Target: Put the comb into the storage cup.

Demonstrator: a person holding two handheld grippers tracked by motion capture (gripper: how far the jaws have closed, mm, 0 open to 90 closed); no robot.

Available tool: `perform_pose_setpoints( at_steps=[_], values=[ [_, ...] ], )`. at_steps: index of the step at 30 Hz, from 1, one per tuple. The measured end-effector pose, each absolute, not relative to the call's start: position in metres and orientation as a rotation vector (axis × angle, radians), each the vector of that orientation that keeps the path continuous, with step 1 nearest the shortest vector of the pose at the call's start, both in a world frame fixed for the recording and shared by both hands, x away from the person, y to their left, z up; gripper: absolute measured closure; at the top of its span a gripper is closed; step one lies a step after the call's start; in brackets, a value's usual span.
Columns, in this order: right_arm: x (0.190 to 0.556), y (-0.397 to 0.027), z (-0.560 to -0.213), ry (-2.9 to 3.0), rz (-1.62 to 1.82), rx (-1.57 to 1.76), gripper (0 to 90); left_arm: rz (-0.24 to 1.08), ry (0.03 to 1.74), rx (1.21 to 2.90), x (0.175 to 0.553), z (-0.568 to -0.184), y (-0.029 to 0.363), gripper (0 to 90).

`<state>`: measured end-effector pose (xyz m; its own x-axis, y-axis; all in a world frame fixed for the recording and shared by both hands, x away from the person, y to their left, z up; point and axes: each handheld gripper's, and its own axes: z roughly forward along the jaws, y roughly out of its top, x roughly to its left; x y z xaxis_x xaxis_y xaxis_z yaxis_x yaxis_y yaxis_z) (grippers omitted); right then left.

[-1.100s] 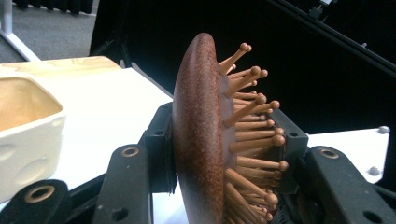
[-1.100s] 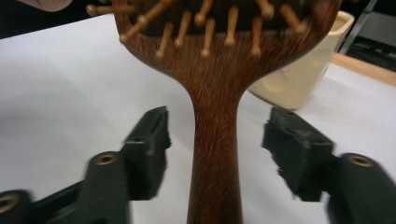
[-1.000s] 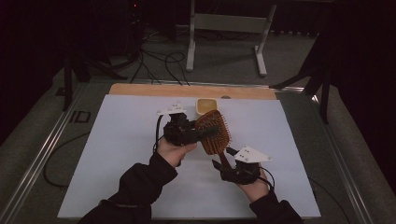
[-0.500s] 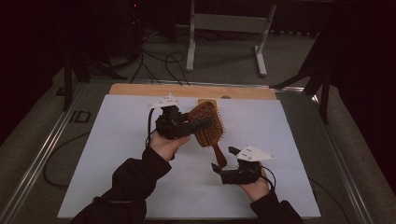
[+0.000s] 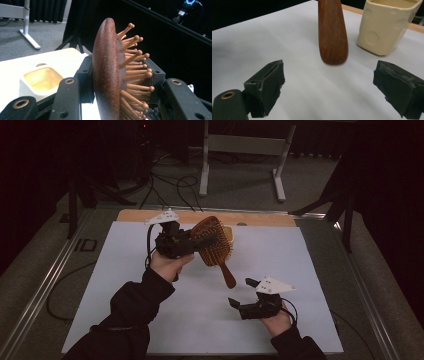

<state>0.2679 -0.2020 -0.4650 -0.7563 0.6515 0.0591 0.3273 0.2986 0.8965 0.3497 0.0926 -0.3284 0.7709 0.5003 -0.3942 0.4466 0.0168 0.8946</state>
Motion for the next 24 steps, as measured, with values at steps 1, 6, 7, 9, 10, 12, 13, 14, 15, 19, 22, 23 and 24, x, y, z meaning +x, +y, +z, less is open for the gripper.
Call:
perform_pose_setpoints(
  at_steps=[1,6,7,9,10,12,13,14,15,19,22,23,24],
  values=[
    [0.268,-0.202,-0.465,2.257,1.441,0.881,9.4,0.052,0.776,1.604,0.351,-0.327,0.094,53.9],
    [0.266,-0.204,-0.465,2.249,1.435,0.879,9.5,0.081,0.779,1.595,0.357,-0.316,0.098,53.8],
    [0.266,-0.204,-0.465,2.249,1.435,0.879,9.5,0.081,0.779,1.595,0.357,-0.316,0.098,53.8],
    [0.266,-0.205,-0.466,2.25,1.439,0.869,9.4,0.092,0.781,1.588,0.359,-0.311,0.099,53.8],
    [0.266,-0.205,-0.466,2.242,1.432,0.859,9.4,0.099,0.782,1.583,0.362,-0.307,0.1,53.8],
    [0.264,-0.206,-0.466,2.254,1.439,0.86,9.4,0.11,0.784,1.579,0.364,-0.303,0.101,53.8],
    [0.263,-0.206,-0.467,2.248,1.441,0.861,9.5,0.115,0.785,1.574,0.366,-0.301,0.101,53.8],
    [0.263,-0.206,-0.467,2.249,1.442,0.849,9.4,0.119,0.786,1.574,0.367,-0.299,0.101,53.8],
    [0.263,-0.206,-0.467,2.249,1.442,0.849,9.4,0.119,0.786,1.574,0.367,-0.299,0.101,53.8],
    [0.261,-0.208,-0.467,2.258,1.441,0.854,9.4,0.153,0.795,1.572,0.374,-0.291,0.102,53.7],
    [0.26,-0.209,-0.468,2.246,1.437,0.843,9.5,0.166,0.801,1.571,0.378,-0.287,0.102,53.7],
    [0.26,-0.21,-0.468,2.252,1.443,0.853,9.4,0.166,0.8,1.568,0.38,-0.286,0.102,53.8],
    [0.259,-0.21,-0.468,2.253,1.447,0.861,9.5,0.171,0.804,1.568,0.381,-0.285,0.103,53.7]
  ],
)
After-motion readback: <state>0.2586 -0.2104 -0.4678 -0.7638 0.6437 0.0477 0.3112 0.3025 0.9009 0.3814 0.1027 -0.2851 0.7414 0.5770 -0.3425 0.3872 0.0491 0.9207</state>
